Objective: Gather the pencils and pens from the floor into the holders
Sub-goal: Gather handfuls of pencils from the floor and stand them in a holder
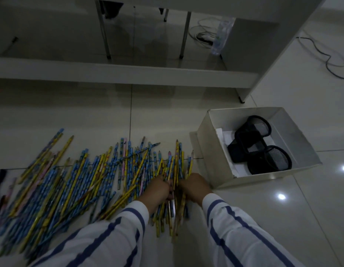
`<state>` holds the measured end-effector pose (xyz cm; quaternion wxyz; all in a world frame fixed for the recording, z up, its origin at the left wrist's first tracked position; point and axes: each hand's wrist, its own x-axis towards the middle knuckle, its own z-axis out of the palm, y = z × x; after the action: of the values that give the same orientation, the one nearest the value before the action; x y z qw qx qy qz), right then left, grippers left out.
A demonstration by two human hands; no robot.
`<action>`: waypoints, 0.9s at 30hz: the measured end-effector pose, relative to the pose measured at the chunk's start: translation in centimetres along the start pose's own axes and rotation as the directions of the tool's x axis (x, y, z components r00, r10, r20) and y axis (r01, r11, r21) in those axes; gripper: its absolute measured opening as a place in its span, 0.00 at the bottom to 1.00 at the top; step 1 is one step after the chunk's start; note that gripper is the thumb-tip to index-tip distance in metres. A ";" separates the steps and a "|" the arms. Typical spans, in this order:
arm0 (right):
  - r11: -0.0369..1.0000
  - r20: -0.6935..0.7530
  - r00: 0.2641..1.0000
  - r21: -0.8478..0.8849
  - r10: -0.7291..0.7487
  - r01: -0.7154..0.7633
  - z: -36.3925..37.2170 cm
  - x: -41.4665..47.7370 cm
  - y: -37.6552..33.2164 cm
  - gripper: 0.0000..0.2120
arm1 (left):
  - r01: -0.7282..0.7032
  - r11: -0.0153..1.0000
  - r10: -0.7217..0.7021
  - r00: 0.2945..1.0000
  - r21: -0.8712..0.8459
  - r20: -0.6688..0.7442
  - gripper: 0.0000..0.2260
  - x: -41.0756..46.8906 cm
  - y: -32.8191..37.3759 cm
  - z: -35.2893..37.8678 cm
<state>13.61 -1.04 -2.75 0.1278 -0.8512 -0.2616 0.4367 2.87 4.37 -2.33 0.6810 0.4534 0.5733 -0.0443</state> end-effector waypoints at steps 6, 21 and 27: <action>0.943 0.053 0.986 0.305 -0.160 0.137 -1.7 -1.6 -2.6 0.08 | -0.159 0.987 0.159 0.987 -0.004 -0.001 0.10 -1.5 1.2 -0.4; 0.959 0.098 0.977 0.230 -0.191 0.164 -0.9 -3.1 -5.3 0.14 | -0.295 0.940 0.270 0.951 0.173 0.153 0.10 -4.2 0.8 -2.6; 0.955 0.158 0.958 -0.143 -0.238 0.261 0.6 -2.9 -6.5 0.24 | -0.193 0.960 0.207 0.977 0.203 -0.046 0.10 -3.5 0.6 -2.0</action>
<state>9.63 2.72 1.75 0.0936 -0.7863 -0.4102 0.4525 0.54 4.46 1.03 0.6141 0.5754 0.5399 -0.0166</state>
